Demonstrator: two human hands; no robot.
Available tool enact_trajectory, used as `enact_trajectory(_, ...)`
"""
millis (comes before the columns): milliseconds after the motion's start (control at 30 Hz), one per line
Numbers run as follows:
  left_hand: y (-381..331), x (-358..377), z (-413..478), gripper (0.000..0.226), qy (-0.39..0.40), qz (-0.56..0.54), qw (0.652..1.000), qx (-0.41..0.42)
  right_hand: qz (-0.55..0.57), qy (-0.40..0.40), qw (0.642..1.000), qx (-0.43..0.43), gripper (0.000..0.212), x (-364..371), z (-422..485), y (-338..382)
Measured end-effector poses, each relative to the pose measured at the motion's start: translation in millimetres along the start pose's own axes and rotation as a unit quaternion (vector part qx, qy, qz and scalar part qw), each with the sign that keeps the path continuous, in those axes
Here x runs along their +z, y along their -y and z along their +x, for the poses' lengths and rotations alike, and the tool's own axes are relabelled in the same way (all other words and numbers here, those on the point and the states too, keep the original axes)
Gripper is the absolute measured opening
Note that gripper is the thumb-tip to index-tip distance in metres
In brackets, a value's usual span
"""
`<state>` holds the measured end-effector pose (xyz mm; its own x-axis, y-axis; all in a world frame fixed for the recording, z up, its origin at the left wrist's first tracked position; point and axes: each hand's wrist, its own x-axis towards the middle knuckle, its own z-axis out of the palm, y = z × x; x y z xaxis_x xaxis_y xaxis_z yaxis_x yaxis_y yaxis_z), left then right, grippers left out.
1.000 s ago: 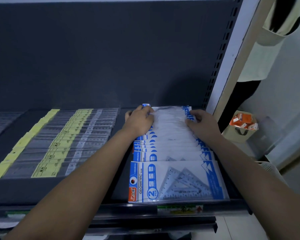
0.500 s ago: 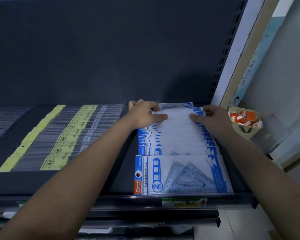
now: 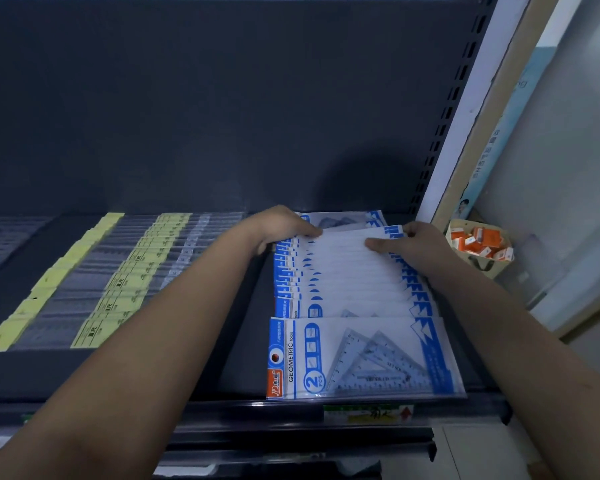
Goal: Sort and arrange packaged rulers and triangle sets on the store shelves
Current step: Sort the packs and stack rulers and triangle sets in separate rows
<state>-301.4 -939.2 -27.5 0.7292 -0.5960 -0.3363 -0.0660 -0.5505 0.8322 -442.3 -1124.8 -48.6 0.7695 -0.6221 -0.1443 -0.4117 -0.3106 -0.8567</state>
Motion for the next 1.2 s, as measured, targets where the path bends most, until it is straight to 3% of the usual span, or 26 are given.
enact_trajectory(133, 0, -1, 2, 0.009, 0.033, 0.028, 0.999, 0.024, -0.011, -0.002, 1.000, -0.008, 0.052, 3, -1, 1)
enact_trajectory(267, -1, 0, 9, 0.006, -0.014, -0.030, 0.998, 0.061, 0.035, -0.018, 0.999, -0.033, 0.036, 7, 1, 3)
enact_trajectory(400, -4, -3, 17, 0.012, -0.053, 0.042, 0.992, 0.109, 0.035, -0.051, 0.997, -0.054, 0.025, 13, 7, 2)
enact_trajectory(500, -6, -4, 24, 0.002, -0.063, 0.113, 0.983, 0.128, 0.038, -0.067, 0.995, -0.057, 0.024, 15, 11, 0)
enact_trajectory(633, -1, -1, 29, 0.033, -0.113, 0.168, 0.967, 0.152, 0.008, -0.089, 0.993, -0.073, 0.030, 17, 14, -4)
enact_trajectory(700, 0, -1, 24, 0.029, -0.138, 0.201, 0.954, 0.176, -0.026, -0.092, 0.991, -0.094, 0.034, 15, 15, -6)
enact_trajectory(767, 1, -1, 17, 0.027, -0.126, 0.236, 0.944, 0.193, -0.067, -0.081, 0.989, -0.104, 0.039, 11, 15, -6)
enact_trajectory(867, 6, 7, 7, 0.048, -0.026, 0.280, 0.945, 0.167, -0.136, -0.044, 0.986, -0.092, 0.051, 2, 14, -2)
enact_trajectory(933, 15, 15, 4, 0.056, 0.013, 0.340, 0.925, 0.169, -0.159, -0.015, 0.985, -0.070, 0.057, -2, 11, 1)
enact_trajectory(1033, 21, 19, 3, 0.054, 0.004, 0.373, 0.905, 0.204, -0.172, 0.019, 0.984, -0.035, 0.062, -3, 5, 2)
enact_trajectory(1200, 23, 14, 3, 0.039, -0.028, 0.279, 0.938, 0.206, -0.093, -0.035, 0.993, -0.064, 0.065, 4, -9, -5)
